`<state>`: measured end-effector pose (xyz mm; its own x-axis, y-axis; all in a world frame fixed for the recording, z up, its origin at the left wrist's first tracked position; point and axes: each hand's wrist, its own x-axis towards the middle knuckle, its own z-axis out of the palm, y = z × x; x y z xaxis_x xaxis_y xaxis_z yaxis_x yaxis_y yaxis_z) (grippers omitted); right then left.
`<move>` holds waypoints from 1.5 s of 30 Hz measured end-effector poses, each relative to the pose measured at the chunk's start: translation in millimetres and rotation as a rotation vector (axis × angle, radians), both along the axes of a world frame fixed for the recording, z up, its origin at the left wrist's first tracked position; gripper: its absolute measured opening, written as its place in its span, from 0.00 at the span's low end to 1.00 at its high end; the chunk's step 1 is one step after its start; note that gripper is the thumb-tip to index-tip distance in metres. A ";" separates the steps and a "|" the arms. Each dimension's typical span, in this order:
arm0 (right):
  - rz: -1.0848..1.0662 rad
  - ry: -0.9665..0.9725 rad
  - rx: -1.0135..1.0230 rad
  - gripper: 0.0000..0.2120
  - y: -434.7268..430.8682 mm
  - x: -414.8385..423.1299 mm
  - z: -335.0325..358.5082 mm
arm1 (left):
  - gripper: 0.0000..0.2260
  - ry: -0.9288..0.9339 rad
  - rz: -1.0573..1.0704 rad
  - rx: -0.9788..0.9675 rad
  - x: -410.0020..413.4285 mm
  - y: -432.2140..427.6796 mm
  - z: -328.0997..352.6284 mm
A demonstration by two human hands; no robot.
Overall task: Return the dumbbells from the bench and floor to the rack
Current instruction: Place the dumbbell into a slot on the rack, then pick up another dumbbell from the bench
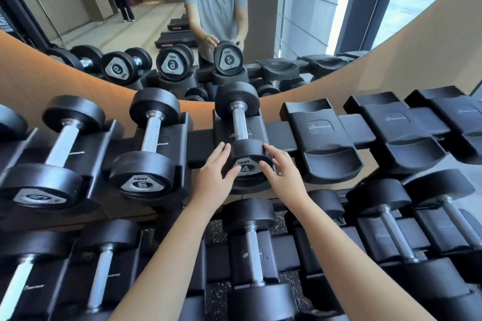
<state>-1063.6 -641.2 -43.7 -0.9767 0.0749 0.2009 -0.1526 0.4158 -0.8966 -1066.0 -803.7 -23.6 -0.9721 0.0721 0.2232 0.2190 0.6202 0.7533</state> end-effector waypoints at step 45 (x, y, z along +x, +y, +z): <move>1.321 0.639 0.536 0.18 -107.3 449.5 -48.1 | 0.14 -0.239 1.515 -0.529 588.7 42.5 -73.6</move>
